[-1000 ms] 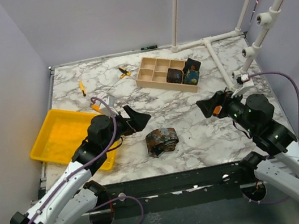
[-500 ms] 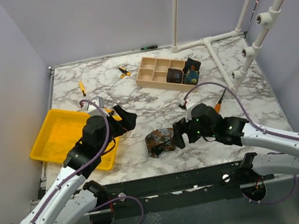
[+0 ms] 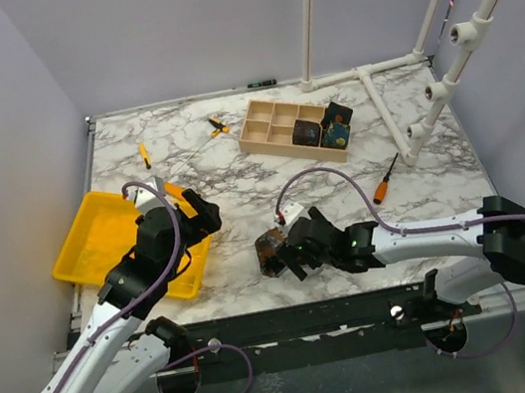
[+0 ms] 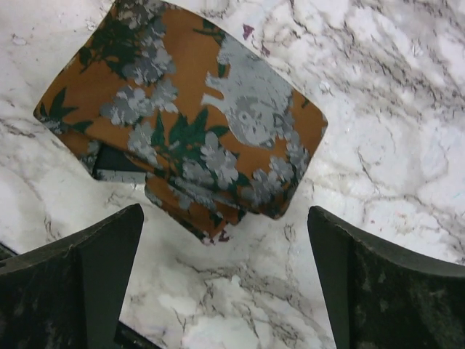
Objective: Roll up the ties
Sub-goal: Flatten out the tie at the center of the board.
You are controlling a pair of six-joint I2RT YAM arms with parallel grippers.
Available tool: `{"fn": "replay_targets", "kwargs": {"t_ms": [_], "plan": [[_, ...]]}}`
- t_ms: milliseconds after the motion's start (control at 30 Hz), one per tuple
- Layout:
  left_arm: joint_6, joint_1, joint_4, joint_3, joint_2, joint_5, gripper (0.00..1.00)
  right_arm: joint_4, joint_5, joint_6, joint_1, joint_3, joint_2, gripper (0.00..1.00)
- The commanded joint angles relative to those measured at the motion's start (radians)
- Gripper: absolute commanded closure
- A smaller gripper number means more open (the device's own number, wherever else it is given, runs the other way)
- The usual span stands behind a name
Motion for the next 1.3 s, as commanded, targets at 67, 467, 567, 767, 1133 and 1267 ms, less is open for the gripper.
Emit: {"fn": "replay_targets", "kwargs": {"t_ms": [67, 467, 567, 767, 1133, 1267], "plan": [[0.001, -0.005, -0.085, 0.015, -0.103, -0.181, 0.03, 0.010, 0.134, -0.111, 0.037, 0.078, 0.151, 0.00], [0.064, -0.005, -0.080, 0.140, -0.149, -0.297, 0.01, 0.019, 0.215, -0.123, 0.046, 0.194, 0.317, 0.54], [0.053, -0.005, -0.084, 0.145, -0.148, -0.294, 0.01, 0.015, 0.241, -0.099, 0.047, 0.208, 0.272, 0.75], [0.040, -0.005, -0.084, 0.170, -0.112, -0.280, 0.01, 0.003, 0.099, 0.036, -0.025, 0.207, 0.014, 1.00], [0.012, -0.005, 0.096, 0.023, -0.019, 0.091, 0.01, 0.216, -0.788, 0.471, -0.455, -0.037, -0.286, 1.00], [0.042, -0.005, 0.244, -0.066, 0.012, 0.351, 0.01, 0.216, -0.864, 0.561, -0.483, -0.066, -0.319, 1.00]]}}
